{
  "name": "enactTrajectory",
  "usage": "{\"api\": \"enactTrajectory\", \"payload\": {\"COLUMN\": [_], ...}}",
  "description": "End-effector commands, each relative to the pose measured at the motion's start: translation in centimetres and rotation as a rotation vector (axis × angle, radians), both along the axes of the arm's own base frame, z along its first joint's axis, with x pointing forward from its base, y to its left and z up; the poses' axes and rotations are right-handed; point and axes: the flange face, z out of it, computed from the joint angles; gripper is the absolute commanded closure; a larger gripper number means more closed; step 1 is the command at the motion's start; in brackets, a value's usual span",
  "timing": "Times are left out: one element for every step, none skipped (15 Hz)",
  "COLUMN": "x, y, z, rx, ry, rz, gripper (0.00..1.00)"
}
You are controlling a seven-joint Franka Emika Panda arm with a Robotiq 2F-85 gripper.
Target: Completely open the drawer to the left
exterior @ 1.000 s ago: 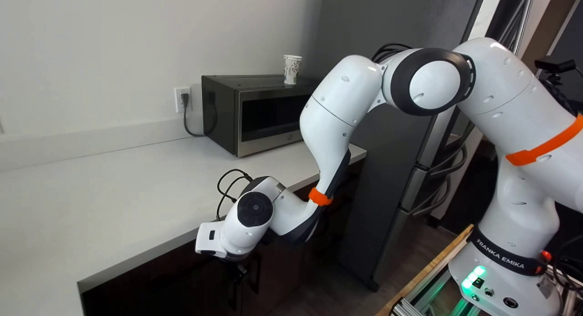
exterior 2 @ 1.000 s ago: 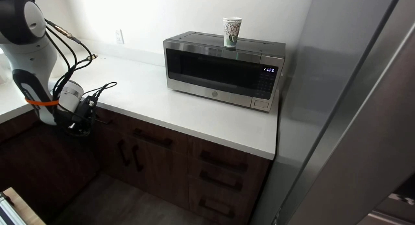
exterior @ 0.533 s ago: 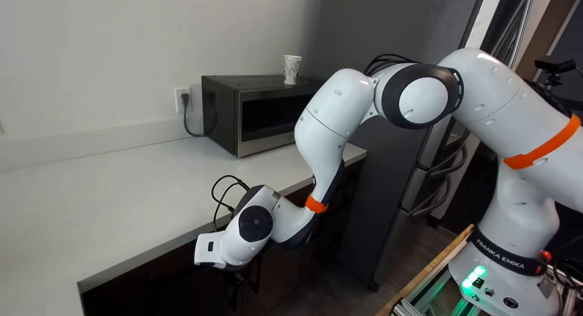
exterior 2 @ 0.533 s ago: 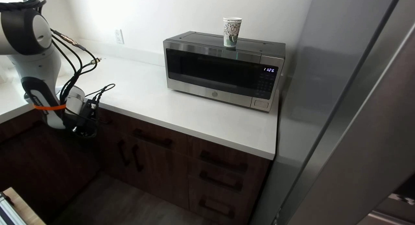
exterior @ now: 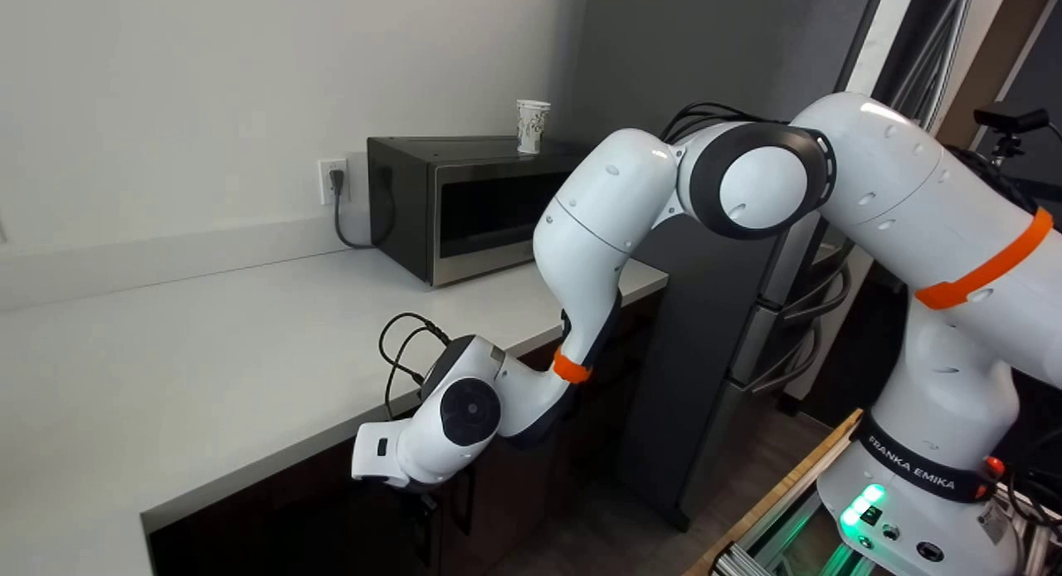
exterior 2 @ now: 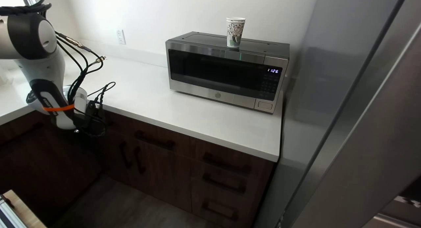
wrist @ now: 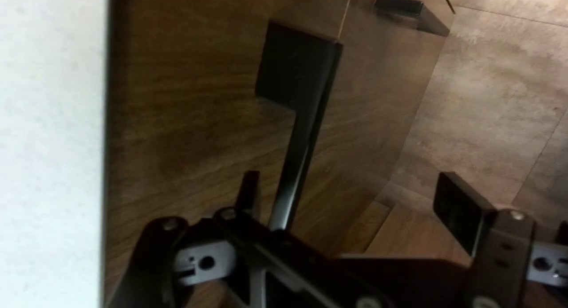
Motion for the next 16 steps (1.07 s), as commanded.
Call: {"api": "enactTrajectory", "payload": {"x": [0.1,0.0,0.0,0.0,0.0,-0.2,-0.3,-0.5,-1.0,-1.4,-2.1,-2.7,-3.3,-3.9,-4.3,-4.8], "y": [-0.6,-0.8,-1.1,-1.3,-1.5,-1.6,-1.7,-1.6,-1.3,-1.0,-0.5,0.0,0.4,0.7,1.0,1.1], "z": [-1.4,-1.8,-2.1,-2.3,-2.5,-2.5,-2.4,-2.3,-1.9,-1.5,-1.0,-0.6,-0.3,-0.1,0.1,0.2], "rx": [0.003,0.000,0.001,-0.001,-0.002,0.000,0.005,0.009,0.015,0.018,0.016,0.014,0.015,0.013,0.020,0.017], "ry": [0.020,0.032,0.044,0.059,0.074,0.095,0.117,0.141,0.167,0.189,0.213,0.230,0.253,0.273,0.294,0.308], "rz": [-0.039,-0.048,-0.056,-0.062,-0.071,-0.080,-0.094,-0.102,-0.110,-0.116,-0.116,-0.117,-0.119,-0.126,-0.138,-0.150], "gripper": [0.00,0.00,0.00,0.00,0.00,0.00,0.00,0.00,0.00,0.00,0.00,0.00,0.00,0.00,0.00,0.00]}}
